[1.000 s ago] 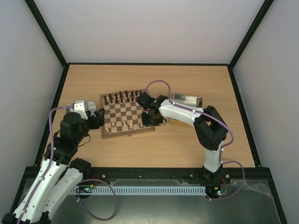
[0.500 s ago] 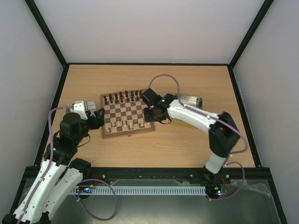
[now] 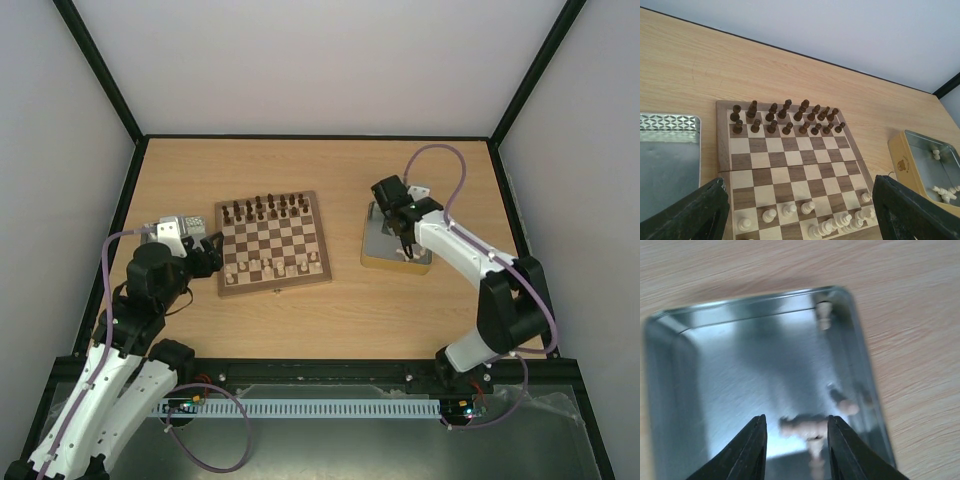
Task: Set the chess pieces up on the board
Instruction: Pick up the chess piece from the storage box.
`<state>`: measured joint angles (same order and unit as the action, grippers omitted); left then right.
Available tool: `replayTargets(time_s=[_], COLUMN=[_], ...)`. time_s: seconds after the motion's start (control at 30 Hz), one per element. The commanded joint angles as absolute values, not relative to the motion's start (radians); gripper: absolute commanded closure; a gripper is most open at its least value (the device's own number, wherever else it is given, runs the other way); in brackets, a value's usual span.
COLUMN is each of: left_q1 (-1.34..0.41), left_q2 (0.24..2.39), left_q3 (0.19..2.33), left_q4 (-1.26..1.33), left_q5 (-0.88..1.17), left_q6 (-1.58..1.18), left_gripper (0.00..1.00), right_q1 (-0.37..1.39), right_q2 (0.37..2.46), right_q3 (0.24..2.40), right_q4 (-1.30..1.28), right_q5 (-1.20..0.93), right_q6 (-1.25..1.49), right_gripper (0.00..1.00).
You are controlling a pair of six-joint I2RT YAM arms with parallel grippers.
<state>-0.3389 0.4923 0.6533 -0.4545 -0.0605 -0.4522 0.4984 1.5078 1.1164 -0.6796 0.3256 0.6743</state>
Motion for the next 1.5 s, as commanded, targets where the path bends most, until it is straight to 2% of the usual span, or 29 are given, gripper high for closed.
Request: replayTargets(time_s=[0.0, 0.07, 0.17, 0.6, 1.27, 1.47], left_q1=[-0.334, -0.334, -0.335, -0.335, -0.335, -0.335], left_q2=[0.497, 0.5, 0.505, 0.506, 0.511, 0.511], left_q3=[0.642, 0.642, 0.642, 0.643, 0.642, 0.641], left_q4=[-0.434, -0.434, -0.436, -0.437, -0.438, -0.437], left_q5=[-0.063, -0.064, -0.066, -0.076, -0.07, -0.071], left_q6=[-0.438, -0.439, -0.439, -0.44, -0.439, -0.439], left_gripper=[0.2, 0.2, 0.2, 0.2, 0.2, 0.19], right_q1=[0.419, 0.372, 0.316, 0.264, 0.195, 0.184], right_q2=[1.583, 1.613, 1.65, 1.817, 1.905, 1.933], right_q3=[1.102, 1.094, 1.069, 1.14, 1.176, 1.186], right_q4=[-0.591, -0.534, -0.4, -0.391, -0.322, -0.31], right_q5=[0.482, 0.47, 0.343, 0.404, 0.269, 0.244], right_q6=[0.641, 0.602, 0.516, 0.502, 0.404, 0.391], right_gripper=[0.68, 0.69, 0.69, 0.77, 0.77, 0.83])
